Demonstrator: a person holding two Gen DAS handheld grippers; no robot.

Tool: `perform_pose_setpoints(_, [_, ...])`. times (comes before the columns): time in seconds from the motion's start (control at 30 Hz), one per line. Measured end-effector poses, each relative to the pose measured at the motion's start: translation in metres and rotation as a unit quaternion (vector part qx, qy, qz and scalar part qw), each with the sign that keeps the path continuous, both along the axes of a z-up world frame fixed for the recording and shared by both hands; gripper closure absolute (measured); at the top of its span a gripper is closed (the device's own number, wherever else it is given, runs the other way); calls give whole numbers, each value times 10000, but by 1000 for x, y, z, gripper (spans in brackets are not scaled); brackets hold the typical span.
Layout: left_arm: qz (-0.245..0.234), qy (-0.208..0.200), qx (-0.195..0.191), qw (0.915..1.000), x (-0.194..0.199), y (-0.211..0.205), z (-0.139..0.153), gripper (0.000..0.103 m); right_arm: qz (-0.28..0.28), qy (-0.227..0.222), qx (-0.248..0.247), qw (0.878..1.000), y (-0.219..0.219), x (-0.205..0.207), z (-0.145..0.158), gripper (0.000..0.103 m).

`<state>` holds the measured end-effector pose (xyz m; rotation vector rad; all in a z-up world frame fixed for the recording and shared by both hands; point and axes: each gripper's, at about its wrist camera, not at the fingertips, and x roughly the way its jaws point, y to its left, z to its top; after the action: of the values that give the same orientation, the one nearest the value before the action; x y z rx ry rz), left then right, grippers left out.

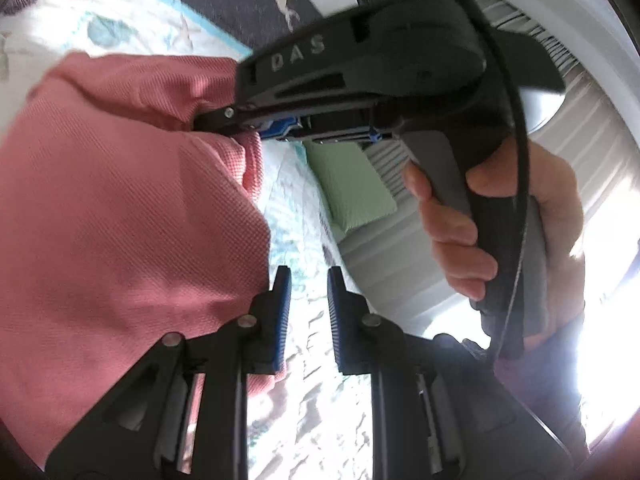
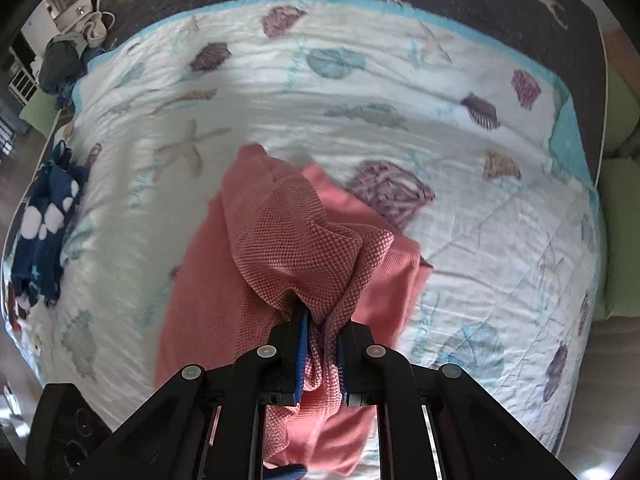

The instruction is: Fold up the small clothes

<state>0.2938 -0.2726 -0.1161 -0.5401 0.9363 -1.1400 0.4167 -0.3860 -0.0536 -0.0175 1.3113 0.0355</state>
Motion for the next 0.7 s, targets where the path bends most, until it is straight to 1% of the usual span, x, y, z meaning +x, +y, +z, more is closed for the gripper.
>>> perform_pose_setpoints(0.17, [-50, 367, 170, 9992, 12, -16, -32, 84, -218, 158, 308, 9992, -25, 1, -37, 92])
perform_pose_setpoints(0.27, [-14, 438, 315, 9985, 19, -23, -46, 84, -282, 218, 428, 9985, -35, 2, -55, 91])
perform_pose_setpoints(0.33, [11, 418, 386, 9984, 16, -24, -52, 84, -286, 224, 482, 9982, -38, 1, -67, 90])
perform_pose_setpoints(0.4, [7, 421, 402, 9983, 13, -23, -50, 84, -274, 161, 518, 9982, -39, 0, -70, 87])
perform_pose_setpoints(0.43, [-46, 522, 359, 9980, 13, -23, -48, 84, -313, 130, 572, 9978, -41, -2, -68, 86])
perform_pose_setpoints(0.47, [-163, 731, 257, 9969, 14, -19, -44, 84, -349, 91, 616, 9975, -44, -4, -65, 83])
perform_pose_setpoints(0.5, [-268, 828, 178, 9960, 14, -14, -40, 79, -376, 29, 538, 9978, -45, -6, -59, 76])
perform_pose_setpoints(0.53, [-360, 800, 173, 9960, 12, -5, -30, 65, -440, -116, 259, 9986, -47, -12, -48, 65])
perform_pose_setpoints(0.57, [-372, 675, 245, 9967, 13, 4, -20, 55, -502, -288, -29, 9983, -49, -16, -38, 58])
perform_pose_setpoints(0.6, [-320, 530, 276, 9977, 12, 16, -10, 37, -537, -524, -282, 9968, -50, -23, -26, 48])
perform_pose_setpoints(0.63, [-241, 359, 226, 9988, 9, 28, -1, 30, -563, -882, -490, 9933, -51, -34, -9, 46])
perform_pose_setpoints(0.67, [-130, 125, 142, 9997, 8, 41, 10, 28, -642, -1136, -496, 9902, -54, -43, 2, 46])
perform_pose_setpoints(0.7, [38, -147, 181, 9997, 8, 55, 21, 26, -775, -1393, -344, 9866, -58, -52, 13, 46])
